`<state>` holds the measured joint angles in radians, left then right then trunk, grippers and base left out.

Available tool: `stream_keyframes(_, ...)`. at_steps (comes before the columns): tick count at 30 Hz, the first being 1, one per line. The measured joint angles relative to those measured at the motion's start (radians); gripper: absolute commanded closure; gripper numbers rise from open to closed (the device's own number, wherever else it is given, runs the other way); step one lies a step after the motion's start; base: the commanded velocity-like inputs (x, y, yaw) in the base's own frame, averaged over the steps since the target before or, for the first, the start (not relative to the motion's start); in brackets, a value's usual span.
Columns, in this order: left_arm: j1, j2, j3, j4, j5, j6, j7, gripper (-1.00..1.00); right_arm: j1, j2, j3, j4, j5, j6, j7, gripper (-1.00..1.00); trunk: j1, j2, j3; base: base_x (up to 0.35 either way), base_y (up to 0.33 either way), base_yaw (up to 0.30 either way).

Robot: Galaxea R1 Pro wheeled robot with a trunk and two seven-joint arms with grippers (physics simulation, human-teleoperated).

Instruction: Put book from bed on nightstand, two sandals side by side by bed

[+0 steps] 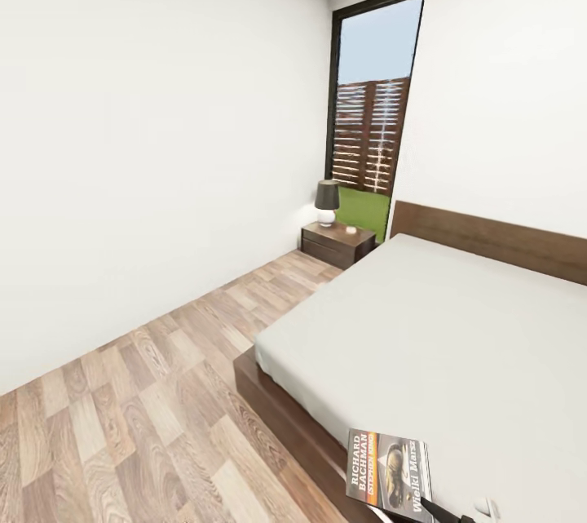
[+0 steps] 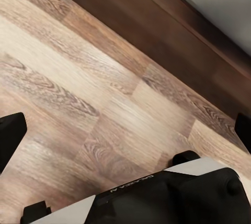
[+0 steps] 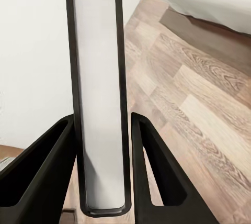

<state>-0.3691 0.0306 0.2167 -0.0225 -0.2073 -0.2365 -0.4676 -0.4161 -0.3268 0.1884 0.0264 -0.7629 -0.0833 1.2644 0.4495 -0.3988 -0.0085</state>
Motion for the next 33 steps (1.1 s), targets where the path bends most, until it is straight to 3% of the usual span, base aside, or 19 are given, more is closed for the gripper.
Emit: stream_keyframes(33, 0.000, -0.002, -0.001, 0.001, 0.000, 0.000, 0.000, -1.00, 0.000, 0.000, 0.000, 0.000, 0.001, 0.000, 0.000, 1.00, 0.000, 0.000, 0.000, 0.000, 0.000, 0.199)
